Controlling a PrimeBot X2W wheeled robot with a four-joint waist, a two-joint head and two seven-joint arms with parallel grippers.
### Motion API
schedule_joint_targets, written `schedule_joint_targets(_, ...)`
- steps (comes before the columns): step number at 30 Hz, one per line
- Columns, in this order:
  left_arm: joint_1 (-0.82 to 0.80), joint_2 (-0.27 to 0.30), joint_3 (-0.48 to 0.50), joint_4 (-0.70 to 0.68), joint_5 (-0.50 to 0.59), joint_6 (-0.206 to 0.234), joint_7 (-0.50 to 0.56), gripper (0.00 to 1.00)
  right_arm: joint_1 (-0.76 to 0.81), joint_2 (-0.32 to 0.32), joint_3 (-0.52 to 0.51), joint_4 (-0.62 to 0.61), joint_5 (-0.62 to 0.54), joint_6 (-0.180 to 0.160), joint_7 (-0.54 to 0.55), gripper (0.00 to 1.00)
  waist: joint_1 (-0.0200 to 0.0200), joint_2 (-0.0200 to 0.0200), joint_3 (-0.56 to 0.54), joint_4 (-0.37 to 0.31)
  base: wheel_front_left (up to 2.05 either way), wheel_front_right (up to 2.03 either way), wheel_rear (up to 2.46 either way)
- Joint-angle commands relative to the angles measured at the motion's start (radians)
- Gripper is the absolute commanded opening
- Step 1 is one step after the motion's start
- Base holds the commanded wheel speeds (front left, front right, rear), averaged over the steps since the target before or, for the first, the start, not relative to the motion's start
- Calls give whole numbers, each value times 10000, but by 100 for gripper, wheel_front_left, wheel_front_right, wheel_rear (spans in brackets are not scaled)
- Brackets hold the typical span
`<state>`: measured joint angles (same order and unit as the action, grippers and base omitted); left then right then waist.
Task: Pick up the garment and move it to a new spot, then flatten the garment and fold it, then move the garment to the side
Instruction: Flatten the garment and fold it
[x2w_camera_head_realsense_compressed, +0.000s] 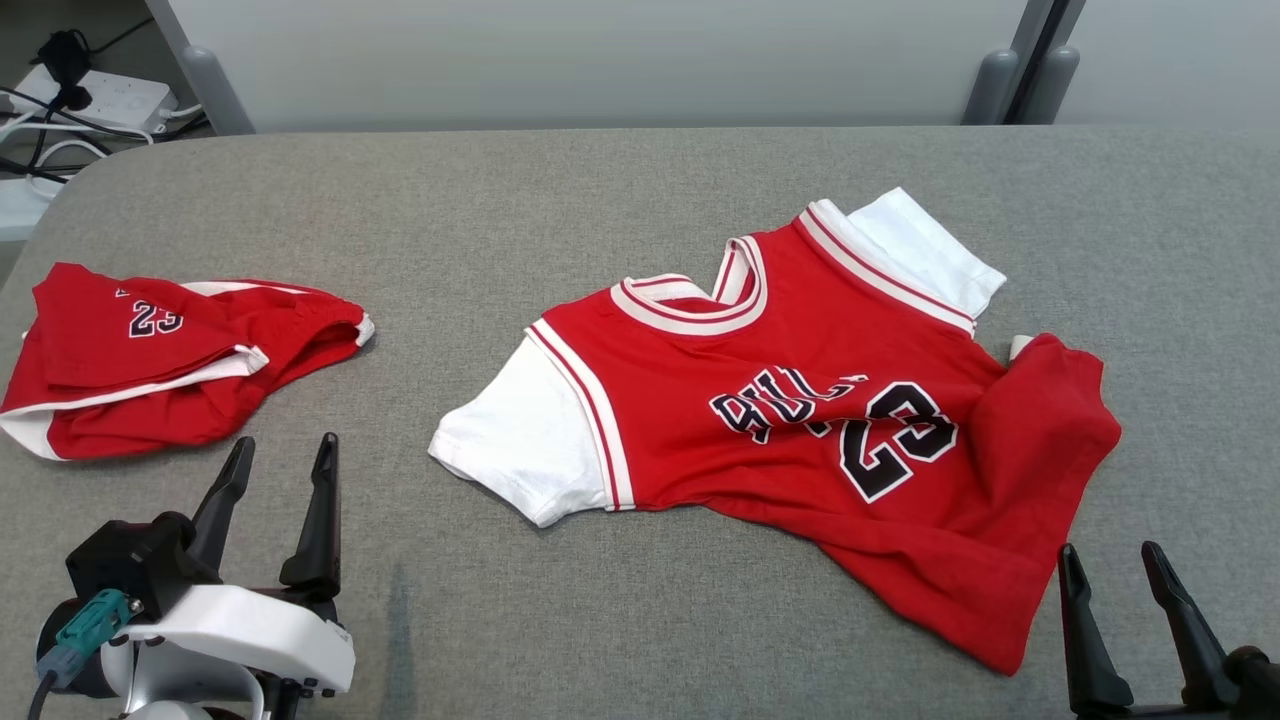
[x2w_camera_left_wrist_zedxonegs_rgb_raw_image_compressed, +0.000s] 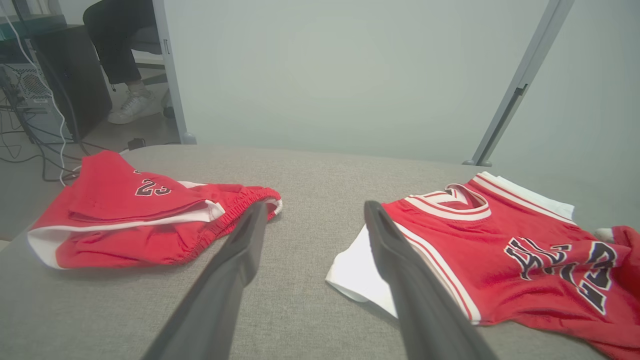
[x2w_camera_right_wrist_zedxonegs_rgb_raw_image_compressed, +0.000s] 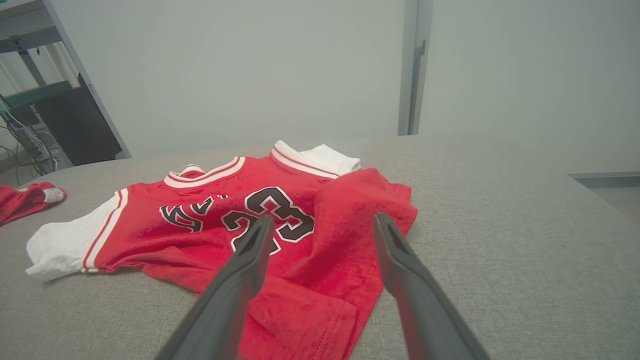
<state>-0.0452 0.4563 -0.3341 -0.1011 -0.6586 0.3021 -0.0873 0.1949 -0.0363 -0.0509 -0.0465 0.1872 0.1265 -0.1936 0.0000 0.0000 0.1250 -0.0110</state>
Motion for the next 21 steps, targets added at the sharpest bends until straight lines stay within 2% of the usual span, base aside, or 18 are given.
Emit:
schedule_joint_targets(1, -245, 303, 469, -344, 60, 115, -20, 100, -98, -141, 263, -290, 106, 42, 11, 100, 0, 0, -19, -23, 0, 0, 0)
schedule_joint_targets(7, -254, 376, 284, -460, 85, 62, 185, 100, -172, -140, 306, -98, 211, 42, 106, 100, 0, 0, 38, -178, 0, 0, 0)
schedule_joint_targets(13, -990, 254, -458, 195, -145, -786, 805, 100, -456, -140, 323, 516, 219, 42, 171, 100, 0, 0, 679, -496, 0, 0, 0)
schedule_joint_targets(21, -1743, -22, -794, 1643, -523, -1491, 1126, 100, -1109, -140, 630, 1359, 243, 42, 40, 100, 0, 0, 1311, -738, 0, 0, 0)
